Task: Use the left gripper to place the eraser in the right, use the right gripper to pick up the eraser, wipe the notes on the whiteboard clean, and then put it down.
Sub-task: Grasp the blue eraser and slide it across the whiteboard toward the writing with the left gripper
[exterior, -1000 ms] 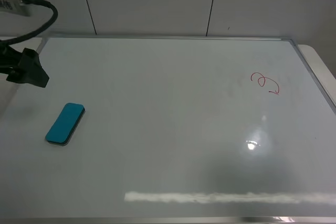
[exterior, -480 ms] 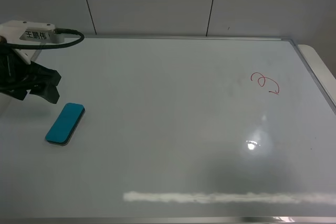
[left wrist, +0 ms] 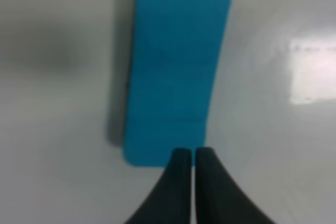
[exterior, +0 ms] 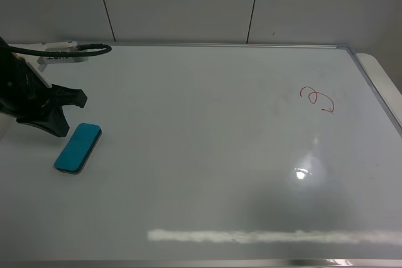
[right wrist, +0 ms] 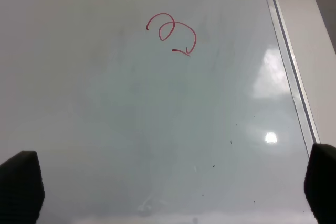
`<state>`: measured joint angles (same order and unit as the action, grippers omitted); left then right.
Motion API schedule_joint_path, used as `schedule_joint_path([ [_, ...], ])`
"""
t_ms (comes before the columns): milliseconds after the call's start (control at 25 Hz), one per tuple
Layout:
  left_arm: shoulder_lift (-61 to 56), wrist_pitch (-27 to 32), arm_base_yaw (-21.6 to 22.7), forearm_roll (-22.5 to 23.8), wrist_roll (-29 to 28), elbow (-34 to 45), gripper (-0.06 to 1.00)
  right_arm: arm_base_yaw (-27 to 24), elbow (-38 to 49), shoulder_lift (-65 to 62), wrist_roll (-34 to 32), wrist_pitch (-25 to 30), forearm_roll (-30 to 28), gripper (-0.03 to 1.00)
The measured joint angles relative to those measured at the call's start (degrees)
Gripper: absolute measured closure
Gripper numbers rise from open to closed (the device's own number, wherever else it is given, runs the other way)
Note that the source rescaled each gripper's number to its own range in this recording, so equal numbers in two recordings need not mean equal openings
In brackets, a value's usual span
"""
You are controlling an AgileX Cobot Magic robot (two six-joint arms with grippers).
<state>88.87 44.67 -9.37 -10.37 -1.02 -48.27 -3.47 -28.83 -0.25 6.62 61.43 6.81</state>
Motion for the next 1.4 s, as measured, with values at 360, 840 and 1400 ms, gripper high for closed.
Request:
schedule_joint_path([
  [360, 9.2, -7.78, 0.0, -0.4, 2.42, 0.0, 0.94, 0.0, 0.0, 0.0, 0.0, 0.0, 0.0, -0.03],
  [840, 15.74, -9.62, -0.16, -1.89, 2.31, -0.91, 0.94, 0.0, 0.0, 0.0, 0.0, 0.0, 0.05, -0.03],
  [1400, 22.11, -29.56, -13.91, -32.15, -8.1, -2.91, 0.94, 0.0, 0.0, 0.0, 0.0, 0.0, 0.05, -0.03],
])
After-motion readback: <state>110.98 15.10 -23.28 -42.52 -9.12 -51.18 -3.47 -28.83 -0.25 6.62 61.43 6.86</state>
